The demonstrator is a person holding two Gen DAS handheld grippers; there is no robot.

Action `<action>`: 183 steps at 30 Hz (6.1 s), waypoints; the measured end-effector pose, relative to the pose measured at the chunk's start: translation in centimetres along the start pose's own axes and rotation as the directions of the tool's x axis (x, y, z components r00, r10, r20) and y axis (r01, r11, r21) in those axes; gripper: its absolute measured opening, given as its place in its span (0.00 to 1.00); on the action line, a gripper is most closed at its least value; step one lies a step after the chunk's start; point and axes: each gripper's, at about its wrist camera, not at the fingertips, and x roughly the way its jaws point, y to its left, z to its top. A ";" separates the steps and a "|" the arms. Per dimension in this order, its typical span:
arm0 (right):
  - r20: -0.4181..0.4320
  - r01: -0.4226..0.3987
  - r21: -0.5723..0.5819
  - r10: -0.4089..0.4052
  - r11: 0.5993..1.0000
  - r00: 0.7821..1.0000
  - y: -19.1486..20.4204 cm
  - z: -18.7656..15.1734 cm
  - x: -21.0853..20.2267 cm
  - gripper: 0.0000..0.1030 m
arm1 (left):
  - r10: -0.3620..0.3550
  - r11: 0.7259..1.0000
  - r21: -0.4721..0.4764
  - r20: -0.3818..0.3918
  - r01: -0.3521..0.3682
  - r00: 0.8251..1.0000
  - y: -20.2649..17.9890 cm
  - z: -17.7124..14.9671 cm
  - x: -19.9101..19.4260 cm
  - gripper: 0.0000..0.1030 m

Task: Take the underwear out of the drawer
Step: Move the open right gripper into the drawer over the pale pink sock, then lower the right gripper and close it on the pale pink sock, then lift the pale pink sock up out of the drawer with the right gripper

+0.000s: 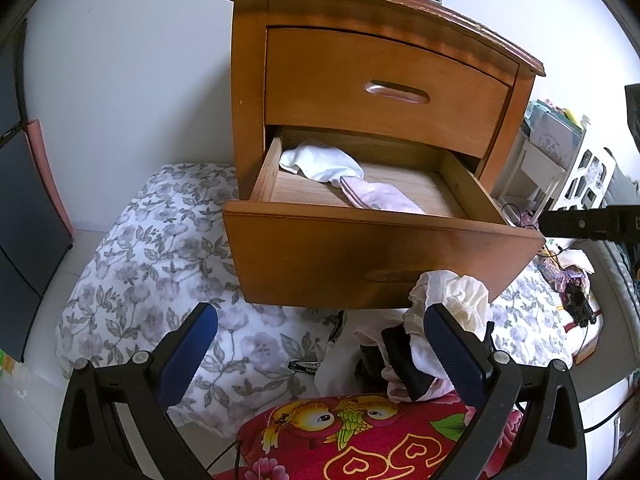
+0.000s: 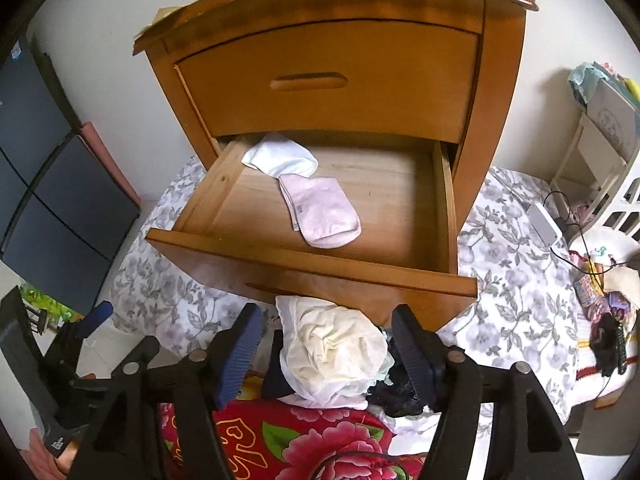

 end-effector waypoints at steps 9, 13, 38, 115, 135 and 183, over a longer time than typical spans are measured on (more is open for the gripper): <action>0.024 0.001 -0.029 0.000 1.000 1.000 0.2 -0.2 0.1 1.00 | 0.006 1.000 -0.017 -0.001 -0.006 1.000 0.3 0.0 0.2 1.00; 0.023 -0.006 -0.033 0.006 0.999 1.000 0.3 -0.3 0.2 1.00 | 0.012 0.999 -0.031 0.001 -0.012 1.000 0.5 -0.1 0.3 1.00; 0.054 -0.002 -0.029 0.003 1.000 0.999 0.3 1.0 2.1 1.00 | -0.008 0.997 -0.078 0.031 0.011 0.999 1.8 0.1 2.4 1.00; -0.391 0.036 -0.396 -0.204 0.917 0.898 5.1 13.2 26.0 0.99 | -0.065 0.973 -0.228 -0.191 0.020 0.979 8.6 -1.0 13.6 1.00; -0.419 -0.006 -0.421 -0.189 0.907 0.888 6.7 12.4 26.4 0.69 | -0.064 0.973 -0.229 -0.205 0.016 0.977 8.7 -1.1 14.0 1.00; -0.077 -0.029 -0.348 0.002 0.937 0.997 6.2 13.6 5.6 0.19 | -0.043 0.983 -0.181 -0.088 0.026 0.995 5.7 0.8 5.6 1.00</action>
